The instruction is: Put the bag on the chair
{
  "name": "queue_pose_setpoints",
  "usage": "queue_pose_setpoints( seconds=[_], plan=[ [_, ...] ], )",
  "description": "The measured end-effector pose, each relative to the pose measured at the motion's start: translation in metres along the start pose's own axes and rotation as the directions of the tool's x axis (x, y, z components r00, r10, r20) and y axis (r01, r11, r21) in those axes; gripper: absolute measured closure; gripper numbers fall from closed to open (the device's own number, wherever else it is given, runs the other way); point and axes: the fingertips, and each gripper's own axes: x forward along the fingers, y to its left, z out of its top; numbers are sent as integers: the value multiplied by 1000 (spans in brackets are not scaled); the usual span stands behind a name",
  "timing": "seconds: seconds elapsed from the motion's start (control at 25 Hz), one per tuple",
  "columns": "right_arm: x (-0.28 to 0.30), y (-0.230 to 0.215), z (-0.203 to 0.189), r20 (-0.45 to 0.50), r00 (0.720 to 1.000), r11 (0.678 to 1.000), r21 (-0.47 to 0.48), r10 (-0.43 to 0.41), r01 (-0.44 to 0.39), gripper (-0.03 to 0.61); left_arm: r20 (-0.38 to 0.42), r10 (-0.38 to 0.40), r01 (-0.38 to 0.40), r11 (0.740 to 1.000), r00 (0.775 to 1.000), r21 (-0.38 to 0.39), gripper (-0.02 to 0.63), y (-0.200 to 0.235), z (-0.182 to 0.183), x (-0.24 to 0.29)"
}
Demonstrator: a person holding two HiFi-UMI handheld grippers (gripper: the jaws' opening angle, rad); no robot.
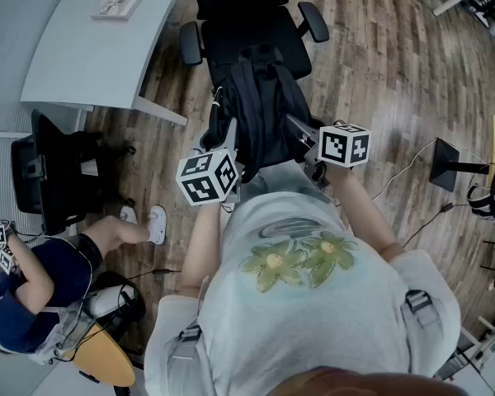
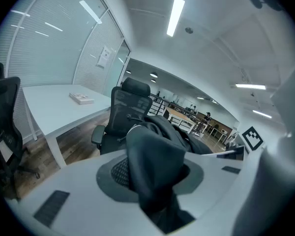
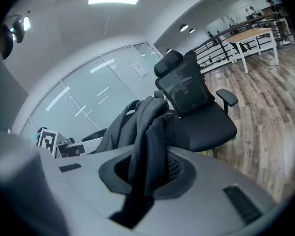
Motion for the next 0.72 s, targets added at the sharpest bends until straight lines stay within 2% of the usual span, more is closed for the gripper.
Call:
queue_pose_setpoints(
  seconds=[0.36, 0.72],
  plan=[
    [14, 2, 1, -18, 1000, 1000, 3, -19, 19, 518, -2, 4, -4, 1000, 1000, -12, 480, 14, 3, 3],
    [42, -20, 36, -52, 998, 1000, -4, -22, 21, 518, -10, 19, -19, 999, 1000, -41, 480, 25, 25, 44]
  ],
)
